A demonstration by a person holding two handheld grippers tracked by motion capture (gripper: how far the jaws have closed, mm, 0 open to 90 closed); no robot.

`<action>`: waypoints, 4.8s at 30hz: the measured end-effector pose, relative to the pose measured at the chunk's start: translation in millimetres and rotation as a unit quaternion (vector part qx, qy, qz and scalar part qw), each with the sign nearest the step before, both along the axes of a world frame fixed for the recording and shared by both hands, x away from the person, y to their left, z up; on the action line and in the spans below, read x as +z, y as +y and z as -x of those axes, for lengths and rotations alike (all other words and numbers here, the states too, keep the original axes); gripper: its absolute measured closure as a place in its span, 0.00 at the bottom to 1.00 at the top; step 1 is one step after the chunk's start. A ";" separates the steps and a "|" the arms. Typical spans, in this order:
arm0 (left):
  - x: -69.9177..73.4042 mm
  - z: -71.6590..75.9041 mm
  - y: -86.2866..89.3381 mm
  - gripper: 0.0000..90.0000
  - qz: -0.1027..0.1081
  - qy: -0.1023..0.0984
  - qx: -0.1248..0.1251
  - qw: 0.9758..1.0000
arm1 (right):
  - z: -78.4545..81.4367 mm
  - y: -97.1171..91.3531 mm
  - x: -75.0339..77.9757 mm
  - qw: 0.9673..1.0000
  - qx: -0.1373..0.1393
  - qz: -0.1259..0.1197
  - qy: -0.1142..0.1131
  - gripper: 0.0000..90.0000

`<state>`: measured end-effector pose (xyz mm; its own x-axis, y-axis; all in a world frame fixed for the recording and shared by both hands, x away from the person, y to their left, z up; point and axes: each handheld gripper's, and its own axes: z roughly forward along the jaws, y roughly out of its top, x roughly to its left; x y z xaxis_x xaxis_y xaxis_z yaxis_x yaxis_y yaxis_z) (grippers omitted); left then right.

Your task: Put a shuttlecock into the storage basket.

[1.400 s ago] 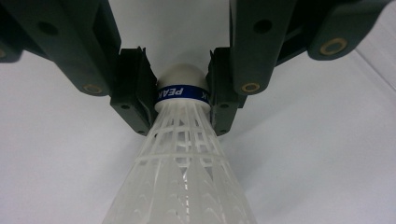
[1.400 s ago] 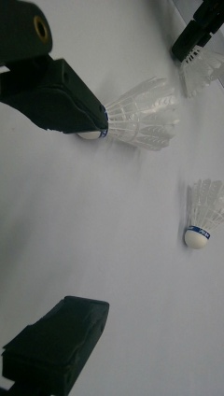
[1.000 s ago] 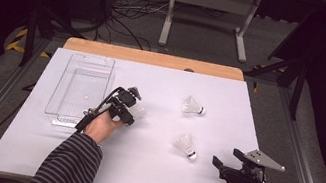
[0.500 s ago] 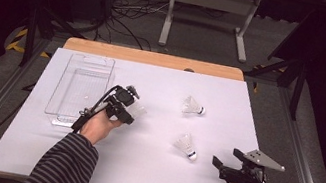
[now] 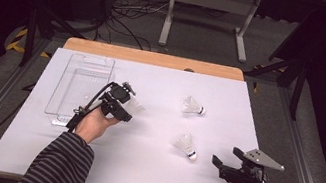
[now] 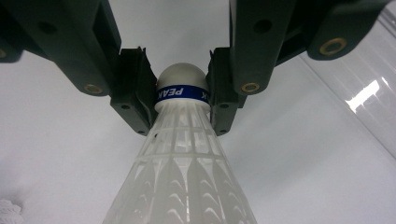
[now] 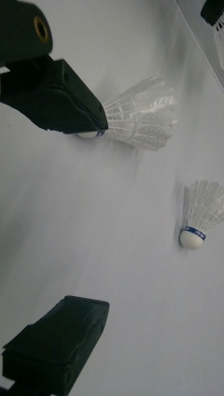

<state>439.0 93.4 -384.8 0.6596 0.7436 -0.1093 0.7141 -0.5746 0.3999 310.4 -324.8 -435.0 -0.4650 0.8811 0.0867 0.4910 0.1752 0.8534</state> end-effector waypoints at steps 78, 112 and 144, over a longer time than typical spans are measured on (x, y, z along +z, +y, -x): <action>30.5 13.0 75.5 0.72 0.049 -0.045 0.066 0.996 | -3.3 3.3 -1.0 1.000 0.003 0.015 -0.006 0.14; 21.8 0.0 119.5 0.72 0.058 -0.034 0.133 0.989 | -3.9 3.9 -1.7 1.000 0.002 0.015 -0.001 0.14; 0.9 -36.9 124.9 0.72 0.052 -0.003 0.187 0.981 | -4.1 4.0 -2.0 1.000 0.004 0.019 -0.001 0.14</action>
<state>475.9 218.3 -383.8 0.3445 0.9184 -0.1946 0.8645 -0.2295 0.4473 314.5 -320.9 -437.0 -0.4715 0.8803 0.0525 0.4871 0.2104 0.8476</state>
